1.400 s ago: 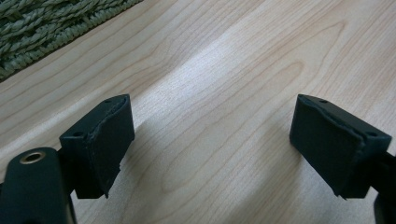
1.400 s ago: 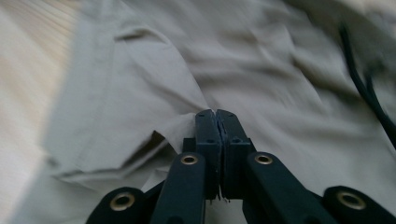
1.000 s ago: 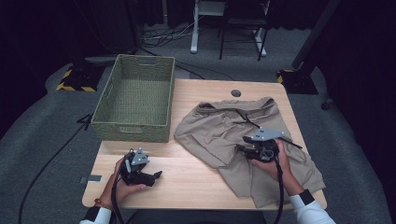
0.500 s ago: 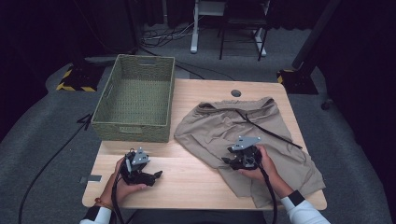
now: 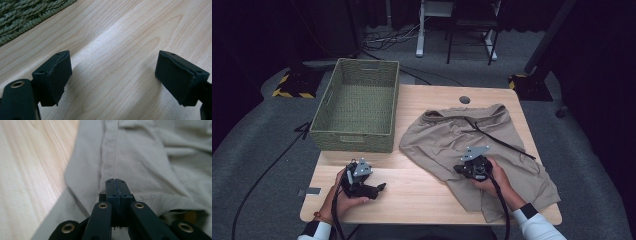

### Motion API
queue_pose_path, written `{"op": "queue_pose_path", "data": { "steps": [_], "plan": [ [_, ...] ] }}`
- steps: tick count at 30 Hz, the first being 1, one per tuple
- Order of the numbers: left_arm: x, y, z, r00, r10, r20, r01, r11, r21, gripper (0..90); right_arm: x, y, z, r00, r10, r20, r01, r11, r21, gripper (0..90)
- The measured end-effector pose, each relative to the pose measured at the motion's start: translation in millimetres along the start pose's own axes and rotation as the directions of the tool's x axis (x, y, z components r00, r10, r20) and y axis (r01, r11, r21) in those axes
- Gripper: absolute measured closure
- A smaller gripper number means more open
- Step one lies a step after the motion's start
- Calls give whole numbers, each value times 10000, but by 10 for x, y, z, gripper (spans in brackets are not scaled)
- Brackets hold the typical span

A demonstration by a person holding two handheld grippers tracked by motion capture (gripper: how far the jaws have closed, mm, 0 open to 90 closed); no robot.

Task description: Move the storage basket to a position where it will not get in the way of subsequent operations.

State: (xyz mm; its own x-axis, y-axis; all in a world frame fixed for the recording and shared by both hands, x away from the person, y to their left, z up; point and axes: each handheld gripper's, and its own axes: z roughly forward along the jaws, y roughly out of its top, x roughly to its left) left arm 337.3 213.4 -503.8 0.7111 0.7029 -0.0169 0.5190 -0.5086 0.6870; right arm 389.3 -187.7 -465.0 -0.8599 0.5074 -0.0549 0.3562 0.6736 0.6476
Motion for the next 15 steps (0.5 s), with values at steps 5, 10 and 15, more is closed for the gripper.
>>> {"op": "queue_pose_path", "data": {
  "steps": [5,10,15],
  "plan": [
    [2,2,1,10000,29,3,-29,10000,1,142,44,69,-167,10000,-81,-40,77,9950,-1000,682],
    [3,2,1,10000,36,1,-36,10000,0,142,56,70,45,9999,142,-64,-145,9989,-446,556],
    [3,2,1,10000,35,4,-35,10000,0,142,-11,18,262,9991,384,169,-389,9988,291,592]
  ]
}}
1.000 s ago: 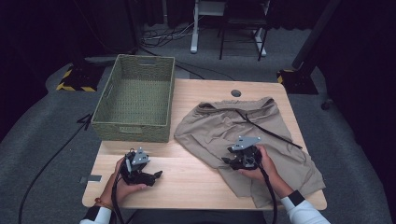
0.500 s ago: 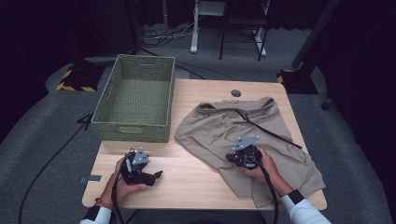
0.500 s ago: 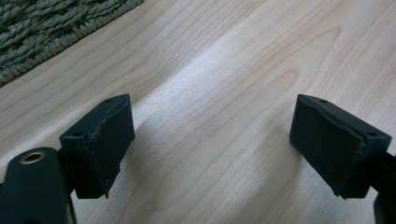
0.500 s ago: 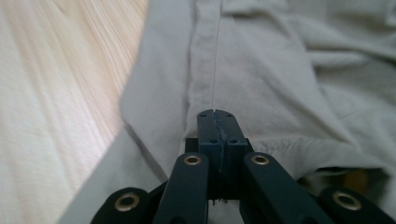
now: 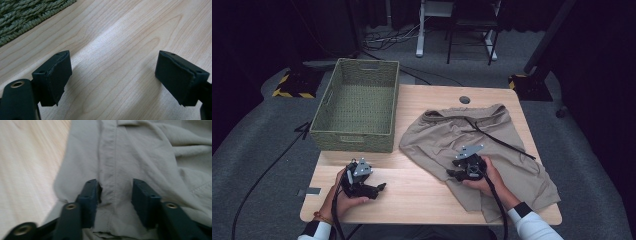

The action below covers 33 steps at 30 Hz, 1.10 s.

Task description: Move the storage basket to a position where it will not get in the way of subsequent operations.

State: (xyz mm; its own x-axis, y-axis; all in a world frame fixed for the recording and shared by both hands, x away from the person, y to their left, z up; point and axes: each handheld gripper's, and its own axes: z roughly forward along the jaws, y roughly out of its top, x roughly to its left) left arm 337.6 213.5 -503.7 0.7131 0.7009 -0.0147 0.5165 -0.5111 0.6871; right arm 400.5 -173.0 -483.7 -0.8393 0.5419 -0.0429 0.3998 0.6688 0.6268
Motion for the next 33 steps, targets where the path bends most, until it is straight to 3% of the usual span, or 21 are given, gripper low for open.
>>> {"op": "queue_pose_path", "data": {
  "steps": [3,5,8,11,15,19,21,23,24,25,26,28,30,33],
  "plan": [
    [-1,0,1,10000,-34,16,34,10000,-6,142,-33,3,-15,9999,161,-47,-161,9999,12,769],
    [0,0,3,10000,-34,48,34,10000,-15,142,-39,-4,-32,9999,115,-57,-115,9999,70,843],
    [0,-1,2,10000,-25,46,25,10000,-15,142,-42,19,-123,9999,27,-156,-29,9999,-143,873],
    [-1,-1,2,10000,-29,32,29,10000,-13,142,24,98,-311,9989,-115,-444,82,9973,-734,881],
    [-4,0,0,10000,-60,-45,61,10000,3,142,294,279,-457,9924,-704,-1008,571,9899,-1296,881],
    [6,10,6,9998,-132,-112,133,9999,24,142,745,503,-413,9778,-1679,-1254,1503,9788,-1389,878],
    [4,11,-4,9996,-217,-184,219,9997,99,145,974,623,-338,9685,-1808,-1715,1579,9776,-1388,873],
    [-12,18,-57,9985,-283,-464,294,9993,232,178,1211,756,-217,9622,-1825,-2019,1571,9782,-1356,846],
    [-49,27,-114,9972,-184,-726,172,9997,-160,215,1339,821,-150,9635,-1794,-1988,1536,9784,-1384,829],
    [-92,47,-180,9978,-94,-661,45,9973,-736,235,1464,881,-98,9614,-1815,-2068,1539,9778,-1424,767],
    [-128,79,-243,9993,-96,-372,50,9928,-1200,236,1575,929,-63,9593,-1821,-2158,1507,9765,-1541,651],
    [-190,162,-308,9995,-190,235,228,9846,-1731,238,1720,995,-59,9583,-1935,-2101,1597,9729,-1674,588],
    [-273,245,-285,9986,6,528,78,9874,-1581,226,1728,989,-163,9520,-2216,-2113,1777,9618,-2080,522],
    [-442,352,-188,9968,528,609,-446,9907,-1283,224,1573,878,-349,9508,-2148,-2232,1598,9574,-2407,448]
  ]
}}
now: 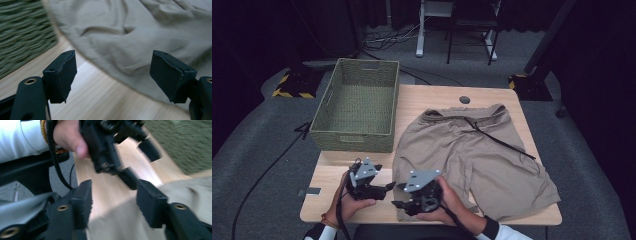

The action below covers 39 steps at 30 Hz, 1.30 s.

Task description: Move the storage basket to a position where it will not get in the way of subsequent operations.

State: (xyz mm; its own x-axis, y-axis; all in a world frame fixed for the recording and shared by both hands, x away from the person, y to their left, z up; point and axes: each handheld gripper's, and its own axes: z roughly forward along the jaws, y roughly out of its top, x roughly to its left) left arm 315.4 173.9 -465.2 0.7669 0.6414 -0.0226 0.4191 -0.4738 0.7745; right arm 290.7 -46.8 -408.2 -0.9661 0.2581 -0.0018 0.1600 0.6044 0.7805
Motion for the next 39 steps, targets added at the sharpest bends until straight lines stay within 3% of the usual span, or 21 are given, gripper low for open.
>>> {"op": "queue_pose_path", "data": {
  "steps": [2,4,6,8,10,11,13,16,18,19,21,22,23,25,27,28,31,34,36,37,39],
  "plan": [
    [-105,55,80,9994,258,217,-260,9996,109,226,-112,-143,-224,9982,-301,513,306,9995,-95,436],
    [-206,101,166,9974,502,510,-518,9982,306,235,-304,-354,-460,9927,-239,1186,196,9991,371,423],
    [-306,134,242,9942,822,692,-857,9951,498,269,-548,-648,-745,9826,425,1810,-530,9972,537,441],
    [-390,155,297,9880,1058,1129,-1126,9921,554,297,-774,-980,-1048,9438,867,3188,-1145,9910,695,470],
    [-450,168,348,9850,1256,1186,-1348,9882,729,321,-947,-1305,-1336,9117,1200,3928,-1695,9811,938,463],
    [-470,163,370,9847,1248,1215,-1354,9873,832,321,-1004,-1459,-1456,8886,1161,4438,-1847,9761,1144,461],
    [-474,139,390,9850,1263,1180,-1394,9841,1104,321,-1091,-1763,-1673,8599,1544,4865,-2461,9605,1302,464],
    [-451,63,400,9888,1200,887,-1336,9766,1685,322,-1157,-2189,-1940,8062,2406,5406,-3479,9317,1042,471],
    [-421,-19,401,9897,1287,626,-1388,9695,2018,313,-1164,-2434,-2087,7636,2799,5819,-4002,9124,862,473],
    [-388,-56,379,9921,1055,679,-1167,9744,1919,301,-1157,-2540,-2150,7462,3166,5857,-4299,9008,608,477],
    [-314,-103,331,9952,740,640,-851,9772,1945,298,-1129,-2698,-2232,7230,3513,5949,-4647,8844,426,478],
    [-278,-125,305,9960,717,540,-809,9777,1939,293,-1111,-2753,-2247,7178,3565,5980,-4744,8792,452,478],
    [-237,-153,283,9963,660,545,-751,9795,1868,284,-1090,-2798,-2252,7169,3595,5973,-4828,8741,534,478],
    [-143,-215,217,9972,612,423,-678,9816,1787,280,-1031,-2843,-2273,7138,3706,5943,-4787,8775,277,480],
    [-47,-285,144,9974,622,356,-673,9836,1674,276,-975,-2856,-2282,7076,3815,5948,-4891,8720,226,491],
    [-7,-315,102,9984,558,58,-560,9840,1689,274,-941,-2860,-2283,7066,3908,5899,-4944,8691,164,492],
    [149,-408,-13,9996,-45,-295,97,9839,1786,237,-828,-2854,-2294,7324,3919,5568,-4933,8690,374,493],
    [237,-472,-87,9959,-612,-667,720,9824,1724,235,-740,-2819,-2279,7686,3949,5033,-4923,8675,712,490],
    [234,-464,-99,9952,-640,-740,749,9850,1554,237,-712,-2765,-2268,7947,3838,4703,-4760,8748,906,483],
    [220,-449,-102,9966,-582,-585,660,9879,1401,238,-707,-2720,-2274,8027,3832,4570,-4662,8810,801,479],
    [171,-400,-86,9990,-328,-305,364,9911,1278,231,-736,-2601,-2295,8064,3784,4546,-4469,8932,492,450]
  ]
}}
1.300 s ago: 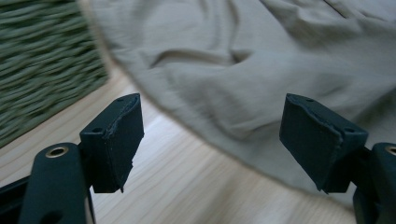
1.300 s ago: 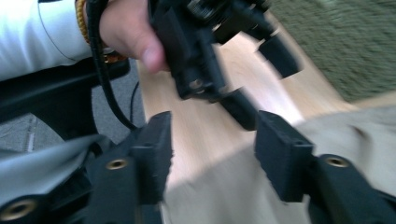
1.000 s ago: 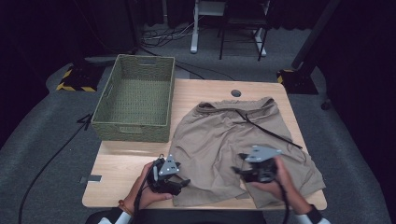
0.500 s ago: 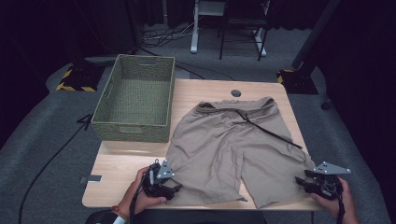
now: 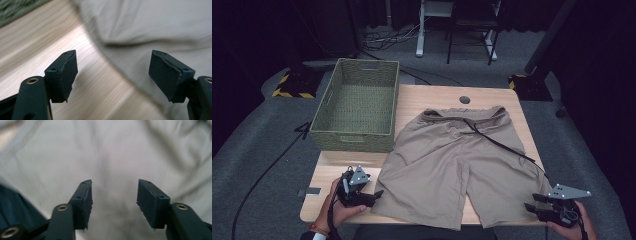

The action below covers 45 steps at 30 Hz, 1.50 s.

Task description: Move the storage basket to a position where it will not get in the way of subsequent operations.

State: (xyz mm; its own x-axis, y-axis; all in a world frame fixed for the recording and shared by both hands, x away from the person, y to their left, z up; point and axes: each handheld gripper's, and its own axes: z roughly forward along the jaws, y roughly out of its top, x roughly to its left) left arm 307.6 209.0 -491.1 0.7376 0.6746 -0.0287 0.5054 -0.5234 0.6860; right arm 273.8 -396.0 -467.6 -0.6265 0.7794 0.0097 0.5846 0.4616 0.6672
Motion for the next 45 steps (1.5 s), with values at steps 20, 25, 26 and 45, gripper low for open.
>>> {"op": "queue_pose_path", "data": {
  "steps": [20,25,26,45],
  "plan": [
    [-175,374,501,9921,1000,760,-1011,9948,107,166,-318,1089,1327,9932,823,827,-790,9960,-415,356],
    [-119,490,625,9888,1170,926,-1173,9931,-21,152,-405,1197,1468,9915,886,958,-814,9937,-770,357],
    [-96,517,652,9890,1167,912,-1168,9931,-45,152,-428,1228,1493,9901,954,1026,-877,9932,-768,357],
    [-81,360,393,9947,485,906,-468,9987,-209,175,-681,1171,1394,9817,1279,1408,-1232,9915,-418,336]
  ]
}}
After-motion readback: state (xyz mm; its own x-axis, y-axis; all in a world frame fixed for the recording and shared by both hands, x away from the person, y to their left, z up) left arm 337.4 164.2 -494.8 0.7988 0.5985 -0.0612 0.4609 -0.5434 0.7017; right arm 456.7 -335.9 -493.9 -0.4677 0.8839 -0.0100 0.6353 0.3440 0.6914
